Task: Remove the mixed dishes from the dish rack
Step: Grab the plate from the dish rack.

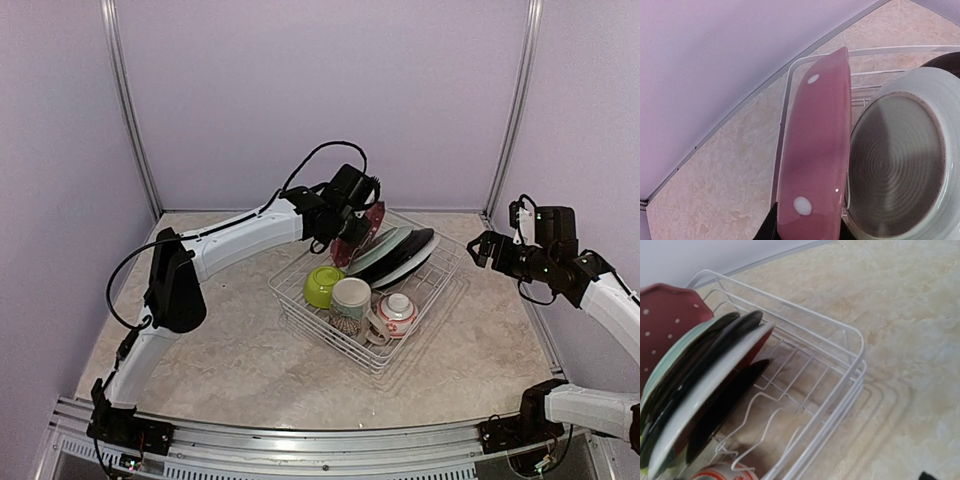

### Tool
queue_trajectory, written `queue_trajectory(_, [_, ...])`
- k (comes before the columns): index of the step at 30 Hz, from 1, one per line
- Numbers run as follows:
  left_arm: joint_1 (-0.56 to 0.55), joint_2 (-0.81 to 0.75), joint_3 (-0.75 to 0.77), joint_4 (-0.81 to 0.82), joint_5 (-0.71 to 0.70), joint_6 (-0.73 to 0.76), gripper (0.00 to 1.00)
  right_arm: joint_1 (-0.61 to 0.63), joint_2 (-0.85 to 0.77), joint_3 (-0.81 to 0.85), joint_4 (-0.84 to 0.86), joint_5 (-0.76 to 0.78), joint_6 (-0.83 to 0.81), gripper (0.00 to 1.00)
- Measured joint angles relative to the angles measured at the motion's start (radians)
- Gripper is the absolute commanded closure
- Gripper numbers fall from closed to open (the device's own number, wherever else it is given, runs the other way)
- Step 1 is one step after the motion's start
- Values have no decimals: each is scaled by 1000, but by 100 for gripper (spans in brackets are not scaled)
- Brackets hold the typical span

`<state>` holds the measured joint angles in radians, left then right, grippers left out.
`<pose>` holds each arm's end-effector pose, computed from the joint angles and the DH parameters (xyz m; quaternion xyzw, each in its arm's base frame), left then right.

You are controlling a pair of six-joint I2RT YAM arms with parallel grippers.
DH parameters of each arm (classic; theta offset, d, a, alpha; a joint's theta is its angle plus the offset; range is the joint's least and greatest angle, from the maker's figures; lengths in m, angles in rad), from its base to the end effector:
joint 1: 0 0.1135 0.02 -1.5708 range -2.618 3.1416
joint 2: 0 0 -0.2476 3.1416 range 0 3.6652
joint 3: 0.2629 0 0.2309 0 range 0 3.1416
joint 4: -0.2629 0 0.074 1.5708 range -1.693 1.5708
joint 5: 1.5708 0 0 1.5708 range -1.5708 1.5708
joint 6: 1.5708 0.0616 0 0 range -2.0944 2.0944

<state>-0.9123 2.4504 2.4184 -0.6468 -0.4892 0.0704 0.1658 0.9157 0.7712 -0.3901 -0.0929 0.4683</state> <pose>0.3506 -0.4058 0.2436 0.3209 0.8211 0.0284 0.4713 0.2110 0.0411 0.2682 0.1080 0.8614 0.1926 0.4575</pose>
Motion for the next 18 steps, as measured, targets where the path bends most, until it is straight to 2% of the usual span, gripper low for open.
queue_trajectory(12, [-3, -71, 11, -36, -18, -18, 100, 0, 0, 0, 8, 0, 14, 0])
queue_trajectory(18, [-3, -121, 13, -53, 9, -74, 100, 0, 0, 0, 20, 0, 23, 0])
